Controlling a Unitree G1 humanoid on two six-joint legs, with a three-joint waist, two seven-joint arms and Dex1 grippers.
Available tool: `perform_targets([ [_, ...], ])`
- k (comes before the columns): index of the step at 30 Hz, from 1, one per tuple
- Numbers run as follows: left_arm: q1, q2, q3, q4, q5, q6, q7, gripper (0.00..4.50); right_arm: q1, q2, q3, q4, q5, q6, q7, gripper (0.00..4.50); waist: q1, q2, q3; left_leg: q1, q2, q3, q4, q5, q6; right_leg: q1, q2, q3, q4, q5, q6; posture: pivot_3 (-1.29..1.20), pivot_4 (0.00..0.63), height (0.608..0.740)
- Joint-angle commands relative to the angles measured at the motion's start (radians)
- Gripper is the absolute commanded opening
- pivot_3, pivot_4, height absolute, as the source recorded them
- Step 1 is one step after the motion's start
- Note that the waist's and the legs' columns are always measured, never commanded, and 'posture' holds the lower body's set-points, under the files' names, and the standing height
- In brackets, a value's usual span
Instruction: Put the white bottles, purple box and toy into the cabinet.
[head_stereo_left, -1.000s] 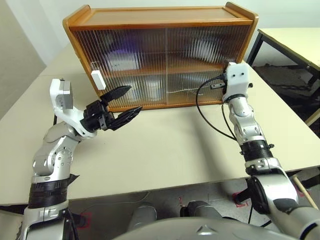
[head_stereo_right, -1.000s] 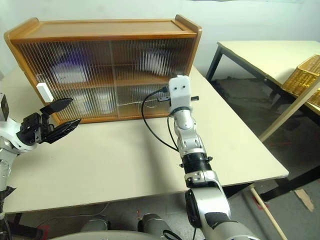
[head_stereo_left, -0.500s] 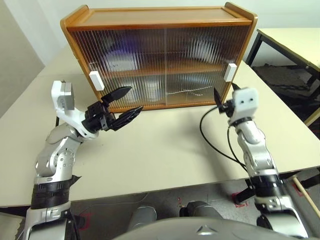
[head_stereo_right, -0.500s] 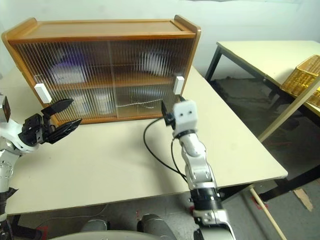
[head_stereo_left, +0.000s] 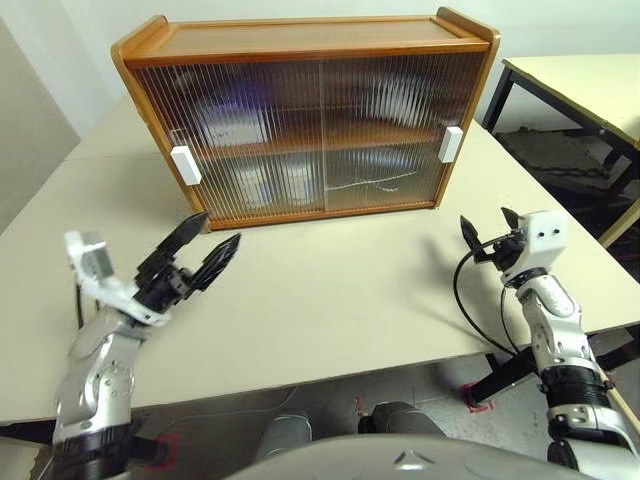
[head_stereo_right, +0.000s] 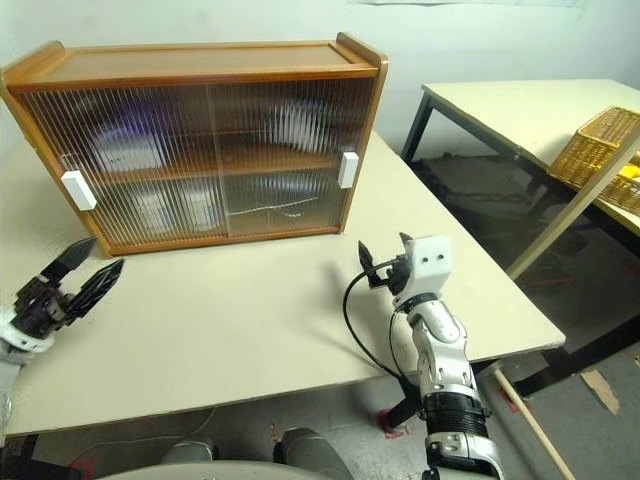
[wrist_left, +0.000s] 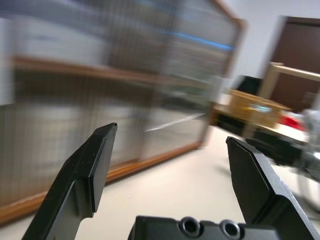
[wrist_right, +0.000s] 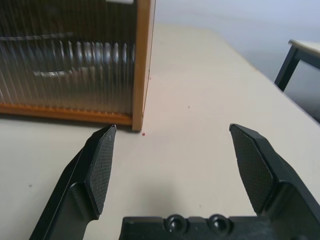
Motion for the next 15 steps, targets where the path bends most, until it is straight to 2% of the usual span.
perform_targets([
  [1,0.004,-0.015,0.068,0.111,0.071,-0.102,0.091,4.5,-0.037,-0.016,-0.021,0.06,0.016,-0.038,0.026,4.48,0.0,0.0,0.0,0.0,0.0,-0.001,0.0,0.0,0.0,0.0,0.0,0.0,0.0,0.0,0.0,0.0,0.003,0.74],
  [7,-0.045,0.003,0.141,0.277,0.153,-0.213,0.251,4.5,-0.059,-0.022,-0.034,0.112,0.019,-0.063,0.05,4.48,0.004,-0.001,0.0,0.004,0.0,-0.002,0.0,0.0,0.0,0.006,0.0,0.0,0.0,-0.002,-0.001,0.0,0.0,0.74],
  [15,-0.113,0.042,0.156,0.424,0.216,-0.304,0.344,4.5,-0.06,-0.025,-0.037,0.101,0.023,-0.07,0.058,4.48,0.003,-0.001,0.0,0.004,-0.001,-0.002,-0.001,0.0,0.0,0.007,0.0,0.0,0.0,-0.004,0.0,0.0,0.0,0.74],
])
